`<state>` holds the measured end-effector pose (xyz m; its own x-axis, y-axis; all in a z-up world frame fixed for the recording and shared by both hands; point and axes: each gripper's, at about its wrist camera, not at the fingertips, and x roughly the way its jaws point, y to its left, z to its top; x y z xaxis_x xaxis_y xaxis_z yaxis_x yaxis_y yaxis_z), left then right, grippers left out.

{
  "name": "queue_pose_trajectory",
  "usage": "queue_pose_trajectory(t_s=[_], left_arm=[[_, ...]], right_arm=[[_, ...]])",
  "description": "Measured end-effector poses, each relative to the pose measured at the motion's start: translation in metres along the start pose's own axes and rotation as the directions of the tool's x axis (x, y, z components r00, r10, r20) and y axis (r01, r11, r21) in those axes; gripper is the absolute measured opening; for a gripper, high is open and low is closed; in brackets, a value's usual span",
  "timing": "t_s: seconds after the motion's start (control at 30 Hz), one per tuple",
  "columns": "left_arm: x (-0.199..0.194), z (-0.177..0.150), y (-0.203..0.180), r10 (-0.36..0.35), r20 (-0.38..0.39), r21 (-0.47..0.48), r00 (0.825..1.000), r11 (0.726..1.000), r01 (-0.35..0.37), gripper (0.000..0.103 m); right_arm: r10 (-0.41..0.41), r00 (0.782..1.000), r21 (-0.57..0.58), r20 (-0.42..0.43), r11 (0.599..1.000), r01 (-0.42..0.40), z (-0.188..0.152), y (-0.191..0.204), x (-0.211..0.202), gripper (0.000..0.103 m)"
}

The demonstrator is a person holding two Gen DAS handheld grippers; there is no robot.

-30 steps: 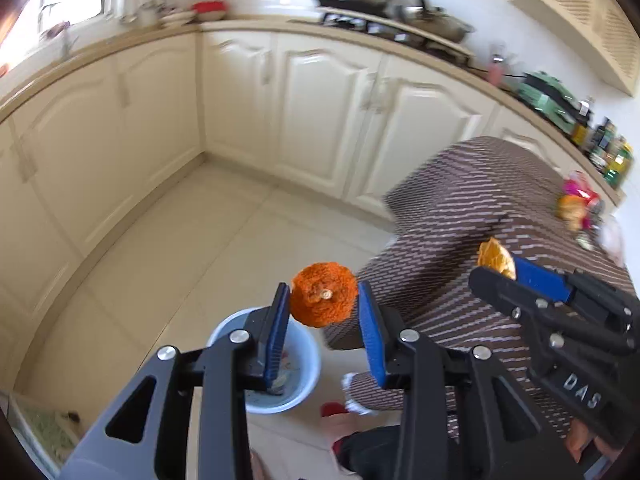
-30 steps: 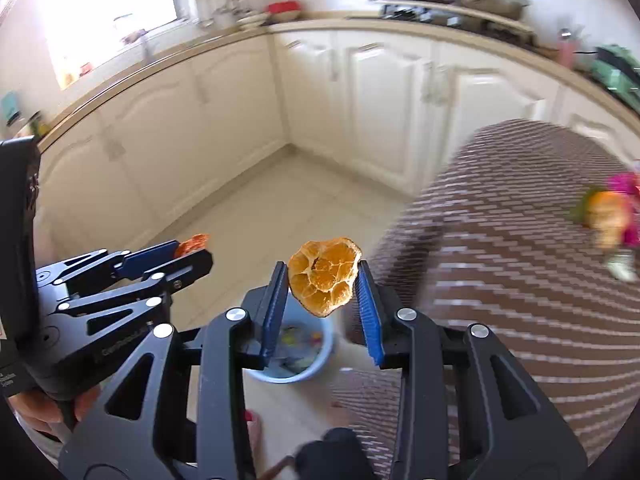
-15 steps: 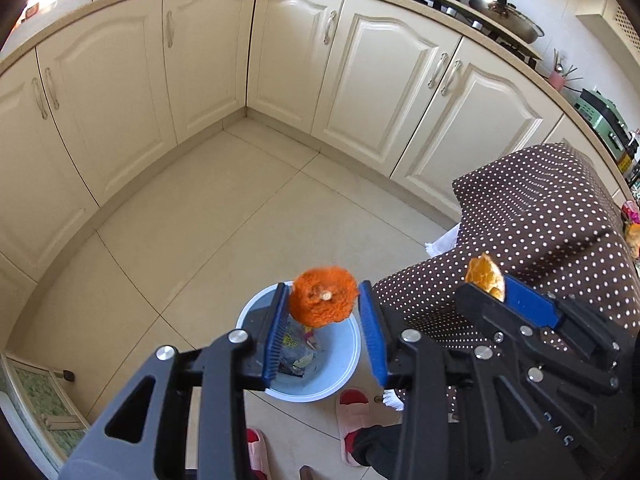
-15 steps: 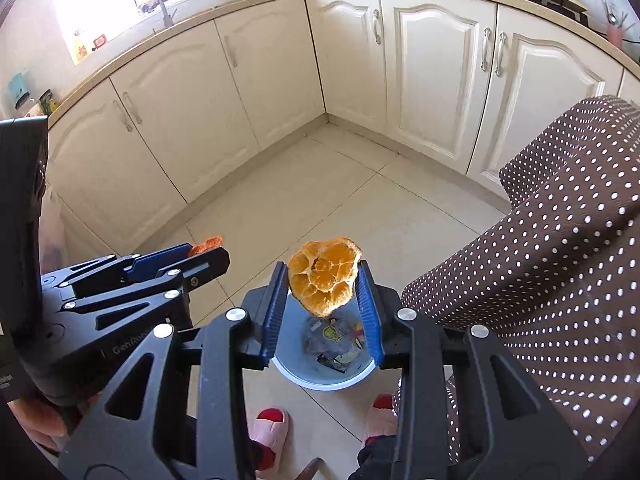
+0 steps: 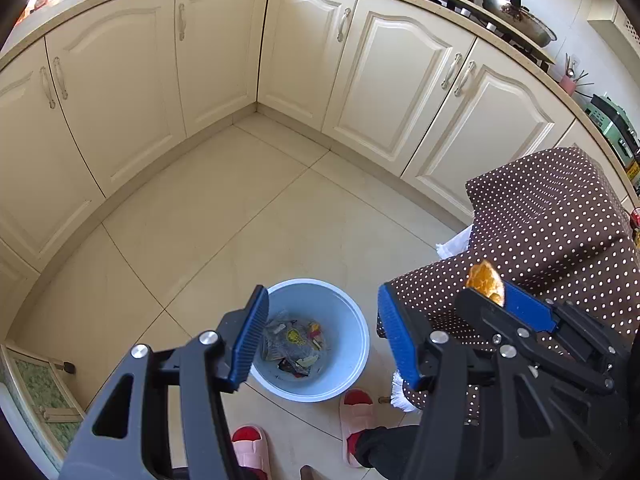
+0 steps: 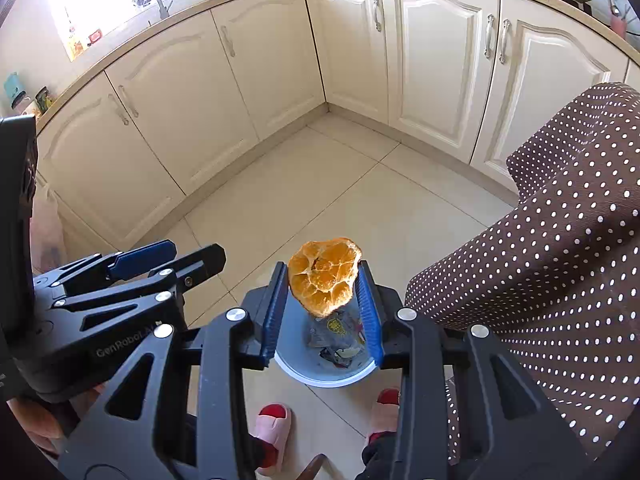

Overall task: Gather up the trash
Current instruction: 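Carry both peels over the bucket and open the left tool, then open the right tool to drop the dried peel into the bucket, then return to the table and grasp the tan crumbly piece with the left tool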

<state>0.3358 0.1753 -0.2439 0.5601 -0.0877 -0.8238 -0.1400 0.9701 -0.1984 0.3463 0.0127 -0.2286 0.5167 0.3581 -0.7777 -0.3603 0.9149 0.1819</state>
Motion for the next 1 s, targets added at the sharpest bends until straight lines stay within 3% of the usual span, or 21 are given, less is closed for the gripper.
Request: queue_pose_trajectory(t_s=[0.47,0.67,1.0], left_arm=[[-0.01,0.001,0.014,0.015,0.021,-0.025,1.0,1.0,-0.014,0.056],[-0.016,0.002,0.024,0.018,0.03,-0.053,0.999,0.998,-0.016,0.056],[-0.042,0.003,0.008,0.004,0.066,-0.029,0.998,1.0,-0.002,0.056]], right_arm=[[0.017,1.0,-0.011,0.025,1.0,-0.017,0.007,0.01,0.001,0.035],[0.007,0.999,-0.012,0.05,1.0,-0.007,0.01,0.012,-0.003,0.053],[0.005,0.996,-0.008,0.084,1.0,-0.004,0.011,0.006,-0.032,0.053]])
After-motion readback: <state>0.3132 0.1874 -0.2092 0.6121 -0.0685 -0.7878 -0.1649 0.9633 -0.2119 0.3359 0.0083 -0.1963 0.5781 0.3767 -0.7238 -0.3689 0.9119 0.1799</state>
